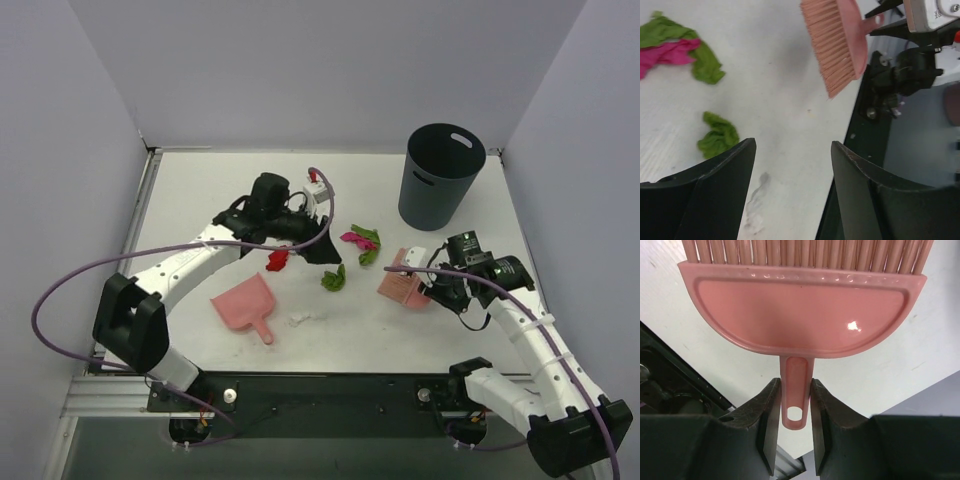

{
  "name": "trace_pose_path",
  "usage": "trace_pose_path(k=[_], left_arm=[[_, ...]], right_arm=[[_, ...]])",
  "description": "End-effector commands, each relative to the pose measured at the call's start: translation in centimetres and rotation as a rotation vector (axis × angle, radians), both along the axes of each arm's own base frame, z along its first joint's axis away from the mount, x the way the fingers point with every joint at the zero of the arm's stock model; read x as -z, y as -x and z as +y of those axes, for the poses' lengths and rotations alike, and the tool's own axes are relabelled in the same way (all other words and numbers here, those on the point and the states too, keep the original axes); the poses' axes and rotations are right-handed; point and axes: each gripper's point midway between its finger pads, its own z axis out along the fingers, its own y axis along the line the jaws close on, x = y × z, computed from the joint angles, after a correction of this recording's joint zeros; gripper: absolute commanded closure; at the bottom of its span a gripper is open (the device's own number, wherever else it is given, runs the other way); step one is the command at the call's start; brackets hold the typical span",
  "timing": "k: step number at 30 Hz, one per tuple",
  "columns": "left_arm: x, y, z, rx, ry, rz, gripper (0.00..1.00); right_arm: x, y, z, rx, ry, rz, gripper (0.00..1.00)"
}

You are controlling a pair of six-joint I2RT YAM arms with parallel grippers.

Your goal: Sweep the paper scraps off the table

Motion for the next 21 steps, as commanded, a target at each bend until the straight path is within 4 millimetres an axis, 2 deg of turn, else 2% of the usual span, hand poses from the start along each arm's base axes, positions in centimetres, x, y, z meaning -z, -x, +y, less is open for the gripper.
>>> trace_pose_path(k=[1,4,6,9,13,17,18,20,21], left_arm=[[-4.0,1.8,-5.2,0.177,0.237,0.107,0.27],[-4.2,2.0,-7.3,0.208,0.262,0.148,0.27],[-3.4,2.0,-8.3,0.216,0.253,0.180,0.27],[-3.9,1.2,-9.6,0.209,0.296,0.202,0.26],[-4.4,1.3,-10.6,0.240,0.318,0.221,0.27],[-4.3,1.9,-11.4,0.280,0.318,0.248,0.42],[-4.1,1.8,-11.6,0.282,0.314,0.256,0.53],[-3.9,1.8,-11.7,0.286,0.312,0.270,0.64],[-3.7,1.7,-11.8,0.288,0.311,0.279,0.75]], right_arm=[[-2.3,-0.5,2.0,-0.063,-0.043,-0.005,1.00],[-3.5,-1.2,3.2,-0.087,-0.059,-0.033,1.00],[-4.4,-1.6,3.8,-0.091,-0.074,-0.052,1.00],[-5.2,-1.9,4.6,-0.109,-0.082,-0.066,1.00],[-5.6,-2.3,5.3,-0.108,-0.088,-0.064,1.00],[-6.2,-2.8,5.7,-0.111,-0.096,-0.077,1.00],[-6.2,-2.9,5.7,-0.112,-0.097,-0.078,1.00],[-6.4,-3.1,5.9,-0.117,-0.100,-0.085,1.00],[-6.5,-3.1,6.0,-0.120,-0.100,-0.087,1.00]])
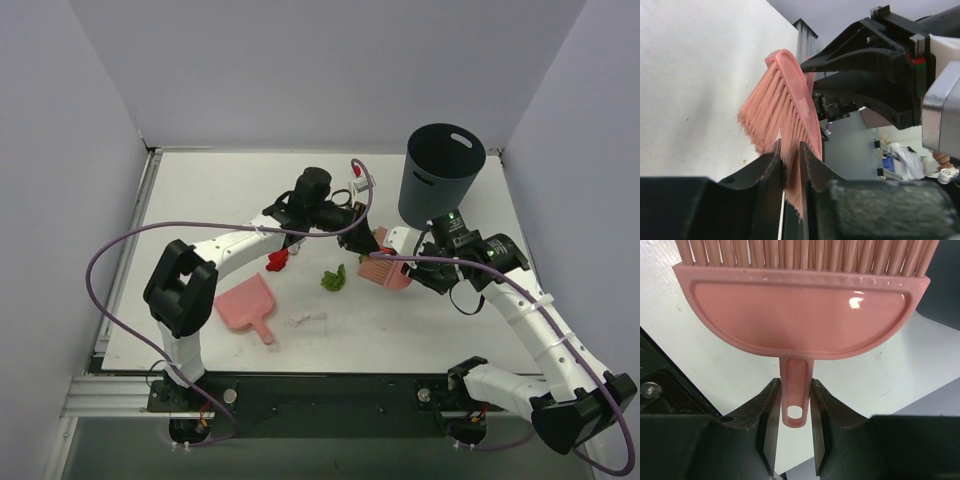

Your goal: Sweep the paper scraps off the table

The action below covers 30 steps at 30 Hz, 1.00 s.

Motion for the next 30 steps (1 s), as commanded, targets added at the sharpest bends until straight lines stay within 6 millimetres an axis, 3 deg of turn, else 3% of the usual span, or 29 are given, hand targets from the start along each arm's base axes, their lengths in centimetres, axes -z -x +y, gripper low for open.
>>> trace_pose_path(k=[1,2,5,8,10,11,12,14,20,21,22,26,30], left_arm=[[-1.8,0.3,-0.9,0.070,0.070,-0.021,0.77],[-1.8,0.4,-1.0,0.075,0.071,-0.008,0.79],[-2.0,0.7,-1.1,0.101,0.093,0.005,0.98],[-2.3,0.6,-0.6,0.104,0.105,0.002,1.00],[-2.4,0.2,0.3,0.091,0.106,0.006,1.00],[-2.5,-0.1,0.7,0.080,0.105,0.020,1.00],[-3.0,-0.8,1.3,0.061,0.123,0.010,1.00],[-3.3,-1.0,2.1,0.065,0.130,0.070,1.00],[-5.3,-1.1,3.4,0.101,0.198,0.099,1.00],[-5.4,-1.0,3.5,0.109,0.196,0.100,1.00],[-5.5,-0.7,3.5,0.118,0.195,0.099,1.00],[-4.9,0.1,3.6,0.133,0.177,0.125,1.00],[-4.3,0.5,3.8,0.139,0.156,0.157,1.00]], right_arm=[[-1.2,0.0,0.8,-0.019,-0.024,-0.009,1.00],[-1.3,0.0,0.9,-0.021,-0.025,-0.011,1.00],[-1.7,-0.1,1.3,-0.032,-0.029,-0.018,1.00],[-1.9,-0.1,1.5,0.003,-0.051,-0.007,1.00],[-2.1,0.5,1.7,0.022,-0.078,0.029,0.82],[-2.3,0.7,1.8,0.038,-0.092,0.036,0.57],[-2.8,0.9,1.9,0.081,-0.126,0.039,0.46],[-3.5,1.4,1.8,0.108,-0.191,0.028,0.10],[-2.5,3.2,1.7,0.087,-0.298,0.058,0.10],[-3.1,2.6,1.9,0.066,-0.322,-0.015,0.10],[-1.9,2.5,1.9,0.061,-0.318,-0.019,0.10],[-1.2,0.3,2.0,0.035,-0.275,-0.123,0.15],[-2.1,-1.6,2.8,0.002,-0.282,-0.182,0.21]])
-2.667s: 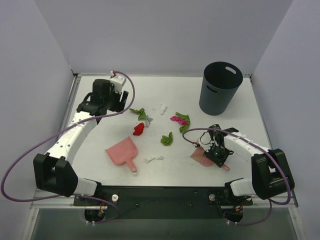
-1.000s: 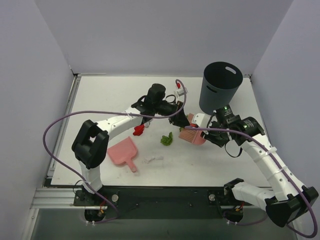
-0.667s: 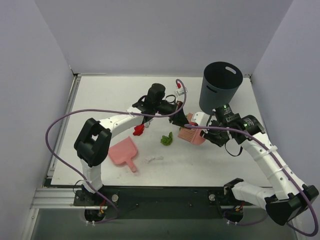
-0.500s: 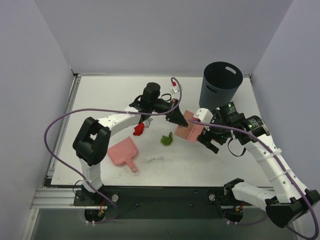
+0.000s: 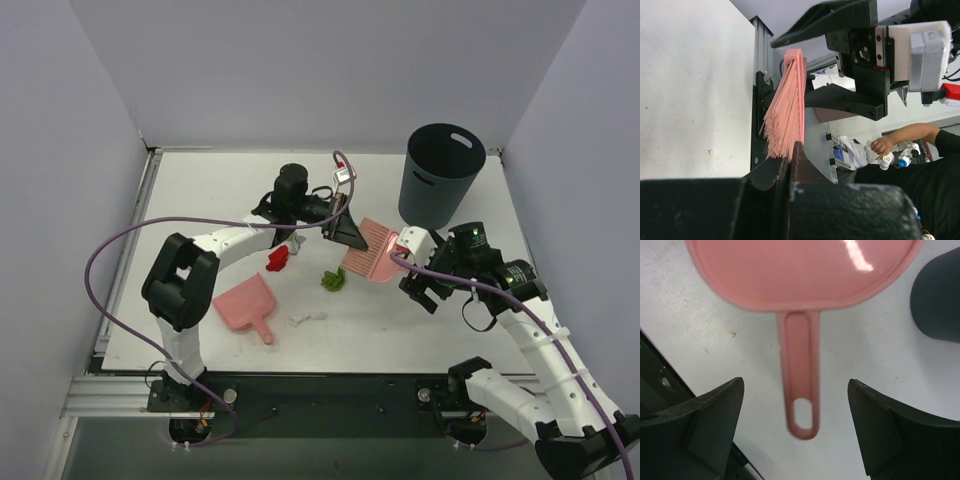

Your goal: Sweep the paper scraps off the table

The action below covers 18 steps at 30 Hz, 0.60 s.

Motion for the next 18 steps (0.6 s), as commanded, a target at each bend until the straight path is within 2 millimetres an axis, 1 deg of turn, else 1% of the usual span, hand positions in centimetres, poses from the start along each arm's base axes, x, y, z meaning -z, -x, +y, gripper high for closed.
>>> trace_pose_path(k=[1,3,6,7,11,15,16,18], left_arm=[[-2.1,1.6,0.8,0.062,0.044,-0.048,1.00],[-2.1,1.7,0.8,0.069,0.041,-0.039,1.00],[-2.2,1.6,0.8,0.069,0.043,-0.038,1.00],[-2.1,1.6,0.8,0.068,0.042,-0.037,1.00],[-1.7,1.3,0.8,0.062,0.035,-0.027,1.00],[-1.4,0.9,0.7,0.060,0.028,-0.010,1.00],[-1.3,0.9,0.7,0.060,0.027,-0.005,1.00],[-1.3,0.8,0.6,0.061,0.029,-0.006,1.00]], right_arm=[[-1.6,-3.3,1.6,-0.059,-0.007,-0.131,0.21],[-1.8,-3.8,1.8,-0.080,0.017,-0.152,0.22],[-1.6,-4.0,1.9,-0.106,0.033,-0.157,0.27],[-1.5,-3.9,1.9,-0.116,0.039,-0.156,0.30],[-1.6,-3.5,1.9,-0.144,0.051,-0.155,0.37],[-2.0,-2.5,1.8,-0.159,0.051,-0.139,0.43],[-2.2,-2.4,1.8,-0.160,0.049,-0.140,0.48],[-2.2,-2.0,1.8,-0.164,0.048,-0.129,0.51]])
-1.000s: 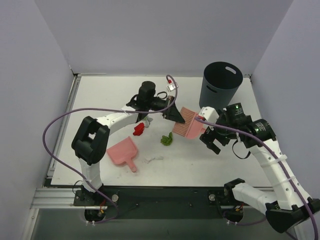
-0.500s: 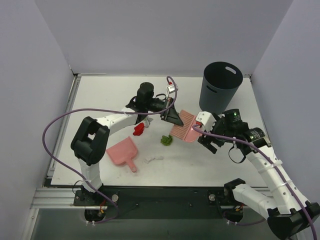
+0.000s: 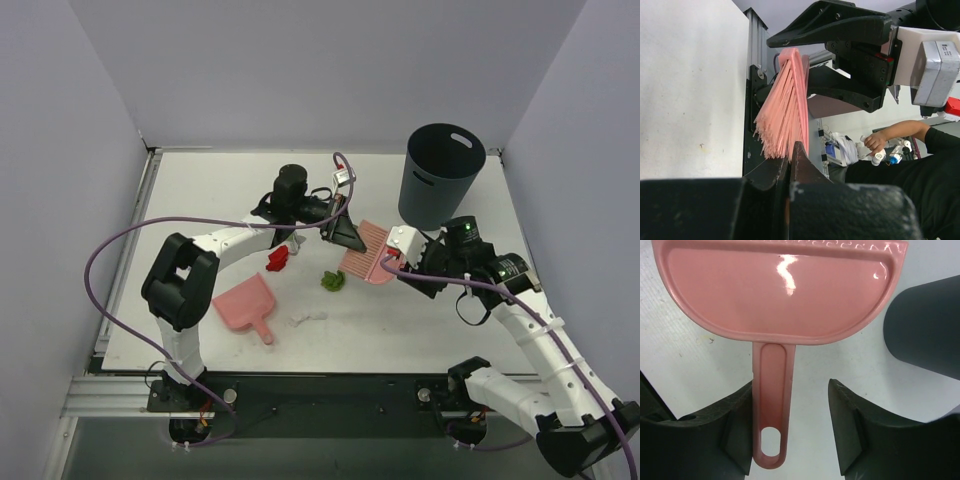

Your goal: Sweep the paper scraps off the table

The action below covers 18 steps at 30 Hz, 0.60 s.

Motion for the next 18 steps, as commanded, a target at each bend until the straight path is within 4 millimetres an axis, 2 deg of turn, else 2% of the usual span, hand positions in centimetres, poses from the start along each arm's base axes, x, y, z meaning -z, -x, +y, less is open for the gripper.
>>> trace_pose_path(k=[1,4,7,12,18], left_arm=[[-1.6,-0.1,0.2,0.026,0.045,-0.051,1.00],[-1.5,-0.1,0.2,0.030,0.043,-0.045,1.00],[-1.3,-0.2,0.2,0.030,0.042,-0.042,1.00],[-1.0,-0.2,0.1,0.030,0.039,-0.037,1.00],[-0.9,-0.5,0.0,0.024,0.040,-0.040,1.00]], right_arm=[[-1.9,0.9,0.4,-0.046,-0.015,-0.018,0.53],[-2.1,1.3,0.5,-0.053,-0.016,-0.007,0.58],[-2.3,1.6,0.7,-0.062,-0.017,0.002,0.67],[-3.5,2.2,1.0,-0.077,-0.027,0.014,0.72],[-3.8,2.7,1.0,-0.080,-0.026,0.043,0.94]])
